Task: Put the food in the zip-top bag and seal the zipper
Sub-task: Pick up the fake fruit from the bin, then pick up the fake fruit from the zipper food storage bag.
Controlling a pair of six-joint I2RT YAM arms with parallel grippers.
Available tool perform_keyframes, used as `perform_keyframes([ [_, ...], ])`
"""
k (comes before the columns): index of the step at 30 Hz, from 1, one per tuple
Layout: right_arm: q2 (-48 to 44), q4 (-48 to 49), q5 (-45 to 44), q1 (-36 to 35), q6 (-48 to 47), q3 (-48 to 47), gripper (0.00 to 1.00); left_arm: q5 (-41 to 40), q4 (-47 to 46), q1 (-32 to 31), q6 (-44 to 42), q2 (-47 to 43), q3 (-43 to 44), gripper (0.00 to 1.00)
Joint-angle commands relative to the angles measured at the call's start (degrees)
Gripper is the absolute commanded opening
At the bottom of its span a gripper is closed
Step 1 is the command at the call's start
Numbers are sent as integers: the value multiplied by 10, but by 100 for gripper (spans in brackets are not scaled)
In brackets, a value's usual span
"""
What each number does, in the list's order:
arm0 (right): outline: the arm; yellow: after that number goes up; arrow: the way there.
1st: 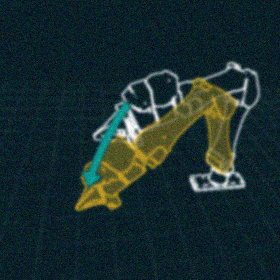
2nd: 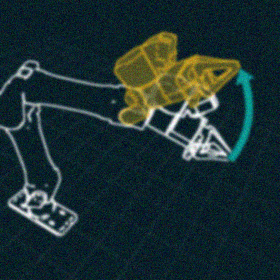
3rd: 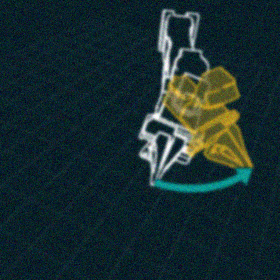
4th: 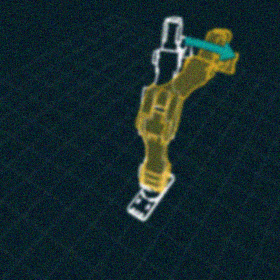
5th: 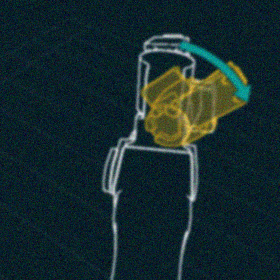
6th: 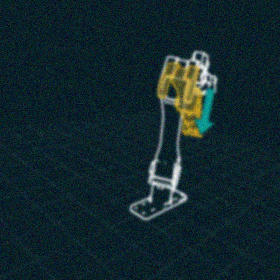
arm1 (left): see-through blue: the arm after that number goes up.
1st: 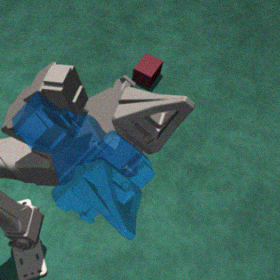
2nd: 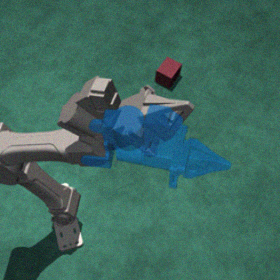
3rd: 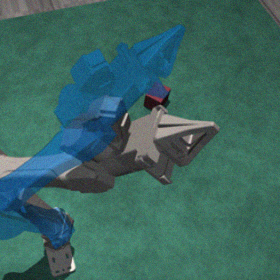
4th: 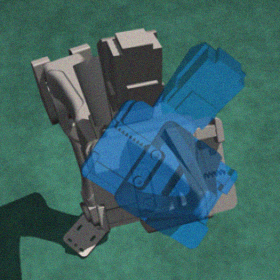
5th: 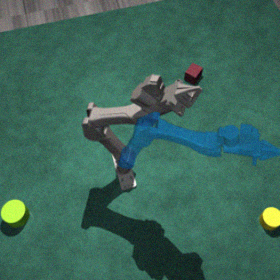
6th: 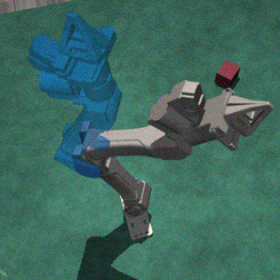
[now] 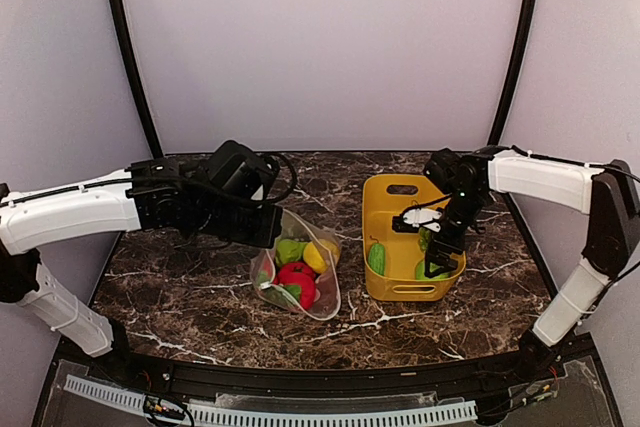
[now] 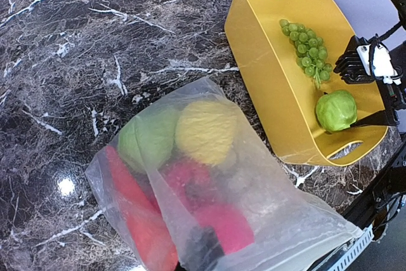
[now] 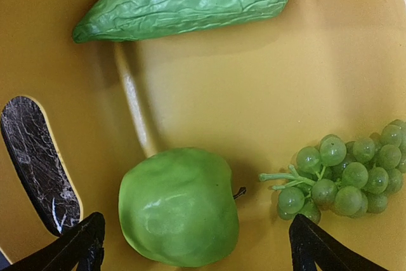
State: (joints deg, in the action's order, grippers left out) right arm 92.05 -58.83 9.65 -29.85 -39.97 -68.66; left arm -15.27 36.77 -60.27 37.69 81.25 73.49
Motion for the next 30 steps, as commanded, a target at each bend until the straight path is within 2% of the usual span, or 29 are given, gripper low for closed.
perform_keyframes([
  [1, 10, -16, -20, 2, 14, 2, 99, -14, -17, 2, -4, -34, -21, 1],
  [11, 54, -42, 2, 2, 35, -4, 97, -13, -21, 2, 2, -41, -35, 1],
  [14, 61, -43, 17, 2, 39, -2, 89, -11, -21, 2, 3, -42, -36, 1],
  [20, 74, -50, 11, 2, 54, -24, 63, -14, -22, 2, 5, -39, -38, 1],
  [30, 30, -80, 66, 2, 66, -126, 49, -13, -15, 4, 6, -29, -22, 1],
])
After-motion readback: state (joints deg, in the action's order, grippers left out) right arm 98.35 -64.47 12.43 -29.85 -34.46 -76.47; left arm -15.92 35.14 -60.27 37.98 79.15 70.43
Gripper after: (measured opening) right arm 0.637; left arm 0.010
